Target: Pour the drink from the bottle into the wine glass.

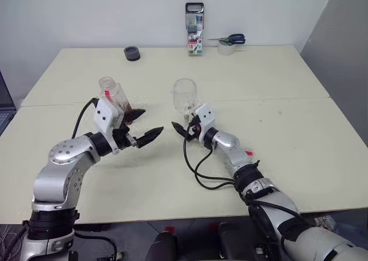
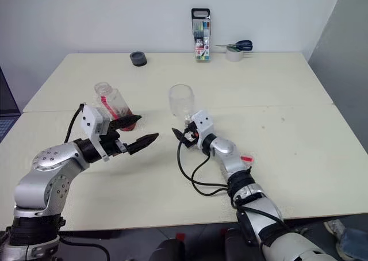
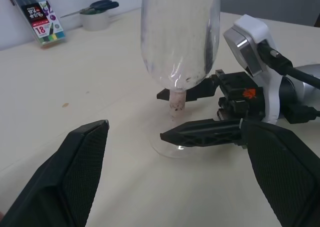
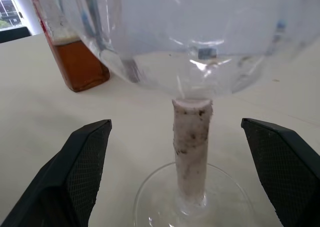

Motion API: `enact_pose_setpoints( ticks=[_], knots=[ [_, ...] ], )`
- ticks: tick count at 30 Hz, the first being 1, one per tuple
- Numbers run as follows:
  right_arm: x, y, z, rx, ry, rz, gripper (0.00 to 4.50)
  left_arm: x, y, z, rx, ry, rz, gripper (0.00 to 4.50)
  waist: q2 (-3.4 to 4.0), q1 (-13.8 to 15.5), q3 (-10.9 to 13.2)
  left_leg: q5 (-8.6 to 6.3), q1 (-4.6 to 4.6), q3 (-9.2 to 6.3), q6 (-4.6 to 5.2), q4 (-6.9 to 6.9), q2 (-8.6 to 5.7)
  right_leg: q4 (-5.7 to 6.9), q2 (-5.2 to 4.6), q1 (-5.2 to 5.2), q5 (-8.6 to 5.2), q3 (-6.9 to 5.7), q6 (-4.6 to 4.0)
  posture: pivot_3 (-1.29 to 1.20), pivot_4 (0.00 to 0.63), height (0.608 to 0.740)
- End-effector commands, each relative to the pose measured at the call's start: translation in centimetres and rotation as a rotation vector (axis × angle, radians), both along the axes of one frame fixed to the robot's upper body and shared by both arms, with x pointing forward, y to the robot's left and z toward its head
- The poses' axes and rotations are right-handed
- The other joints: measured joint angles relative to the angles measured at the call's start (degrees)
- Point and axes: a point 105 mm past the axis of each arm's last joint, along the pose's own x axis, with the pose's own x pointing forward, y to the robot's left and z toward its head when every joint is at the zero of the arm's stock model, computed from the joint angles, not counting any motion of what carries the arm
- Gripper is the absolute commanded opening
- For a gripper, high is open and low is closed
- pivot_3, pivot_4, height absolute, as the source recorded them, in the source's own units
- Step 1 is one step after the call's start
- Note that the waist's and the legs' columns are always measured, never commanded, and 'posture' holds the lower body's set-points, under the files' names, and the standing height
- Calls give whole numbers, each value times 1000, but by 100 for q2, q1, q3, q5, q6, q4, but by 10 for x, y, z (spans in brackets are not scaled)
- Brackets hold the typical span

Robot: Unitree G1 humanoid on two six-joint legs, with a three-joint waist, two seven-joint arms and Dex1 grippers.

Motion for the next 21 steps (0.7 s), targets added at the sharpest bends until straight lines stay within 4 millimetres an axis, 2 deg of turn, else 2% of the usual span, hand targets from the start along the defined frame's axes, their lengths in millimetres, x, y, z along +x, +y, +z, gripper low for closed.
enact_pose_setpoints(
  ticks=[1, 5, 10, 14, 18, 21],
  knots=[
    [-9, -5, 17, -26, -70, 56, 4435, -4, -8, 12, -8, -46, -20, 4500, 0, 5, 0, 0, -1, -1, 0, 0, 0, -1, 0, 0, 0, 0, 0, 0, 150, 740],
    [-20, -25, 12, -99, -63, 71, 4435, -4, -10, 10, -25, -44, -16, 4500, 0, 14, 0, 0, -3, 0, 0, 1, -1, -6, -2, 1, 0, 0, 0, 0, 150, 740],
    [-52, -40, 8, -170, -23, 193, 4435, -5, -9, -4, -14, -18, 21, 4500, -1, 31, 0, -1, -6, 0, 1, 0, -1, -13, -2, 2, 0, -1, 0, 0, 150, 740],
    [-86, -58, 18, -239, -38, 290, 4435, 1, 3, -27, -2, -20, 163, 4500, 1, 61, 1, -1, -10, -2, 1, -1, -2, -25, -6, 3, 0, -1, 1, 0, 150, 740],
    [-107, -65, 32, -211, -35, 321, 4435, 9, 22, -40, 20, -69, 373, 4500, -2, 100, 1, -1, -9, -4, 1, 0, 1, -37, -5, 9, 0, -6, 1, 0, 150, 740],
    [-114, -67, 37, -222, -44, 309, 4435, 7, 28, -51, -17, -56, 466, 4500, -2, 159, 1, -1, -10, -4, 2, 0, 3, -45, -3, 12, 0, -7, 1, 0, 150, 740]
  ],
)
